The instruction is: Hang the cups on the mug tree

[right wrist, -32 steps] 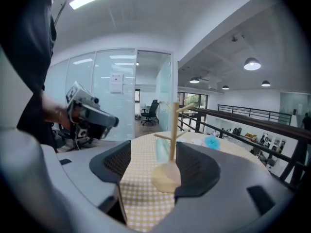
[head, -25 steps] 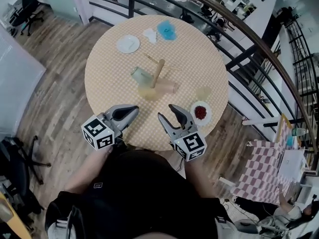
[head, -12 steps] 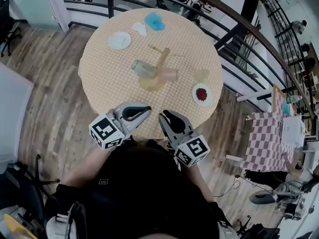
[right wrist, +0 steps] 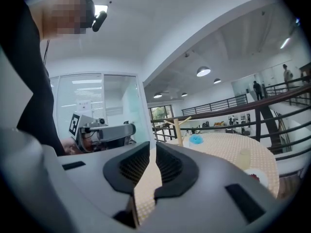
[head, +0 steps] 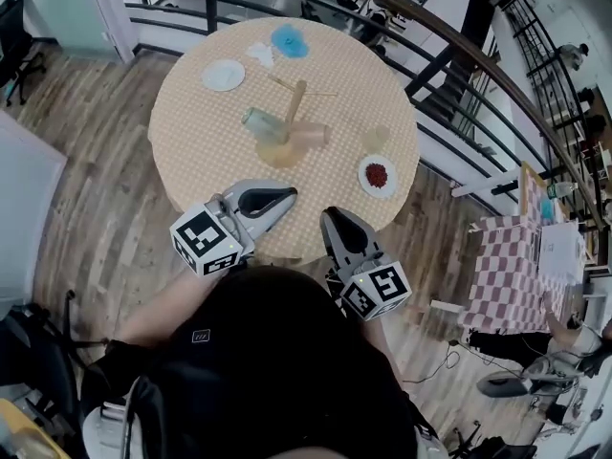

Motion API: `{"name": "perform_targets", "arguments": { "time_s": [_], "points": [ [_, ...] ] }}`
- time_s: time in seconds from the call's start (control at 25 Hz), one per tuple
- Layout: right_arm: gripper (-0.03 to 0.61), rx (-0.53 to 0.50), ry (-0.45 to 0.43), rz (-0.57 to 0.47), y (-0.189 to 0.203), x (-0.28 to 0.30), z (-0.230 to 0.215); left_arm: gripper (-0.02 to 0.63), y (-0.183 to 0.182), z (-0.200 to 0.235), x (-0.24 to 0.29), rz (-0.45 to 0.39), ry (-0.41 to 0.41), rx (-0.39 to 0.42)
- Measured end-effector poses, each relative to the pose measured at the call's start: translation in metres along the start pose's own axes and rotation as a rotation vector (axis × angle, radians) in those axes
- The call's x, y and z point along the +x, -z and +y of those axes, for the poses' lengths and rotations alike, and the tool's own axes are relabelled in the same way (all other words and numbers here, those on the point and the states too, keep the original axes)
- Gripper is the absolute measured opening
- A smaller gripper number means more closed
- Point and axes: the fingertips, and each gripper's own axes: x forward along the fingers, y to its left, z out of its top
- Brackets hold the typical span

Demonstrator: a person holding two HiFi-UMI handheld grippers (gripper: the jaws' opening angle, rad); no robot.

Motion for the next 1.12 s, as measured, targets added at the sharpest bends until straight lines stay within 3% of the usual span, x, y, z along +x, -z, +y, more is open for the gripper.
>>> {"name": "perform_targets", "arguments": {
  "time_s": [0.12,0.28,0.6,0.84,1.12],
  "points": [
    [0.049,0.026,0.019,-0.014,-0.003,-0.012,-0.013,0.005,-0.001,-0.01,0.001,0.004,-0.014,-0.002],
    [0.049,0.022,-0.016,-0.006,0.001,-0.019,-0.012,0.005,0.008,-0.019,0.006,0.026,-0.017,-0.046],
    [0.048,0.026,-0.042,0.001,0.01,-0.027,-0.013,0.005,0.019,-0.031,0.016,0.05,-0.004,-0.052],
    [0.048,0.04,-0.025,0.006,0.012,-0.041,-0.021,0.005,0.014,-0.029,0.023,-0.017,-0.009,-0.139],
    [0.049,0.041,-0.001,0.005,0.015,-0.061,-0.03,0.005,0.009,-0.041,0.028,-0.044,-0.014,-0.105]
  ]
}}
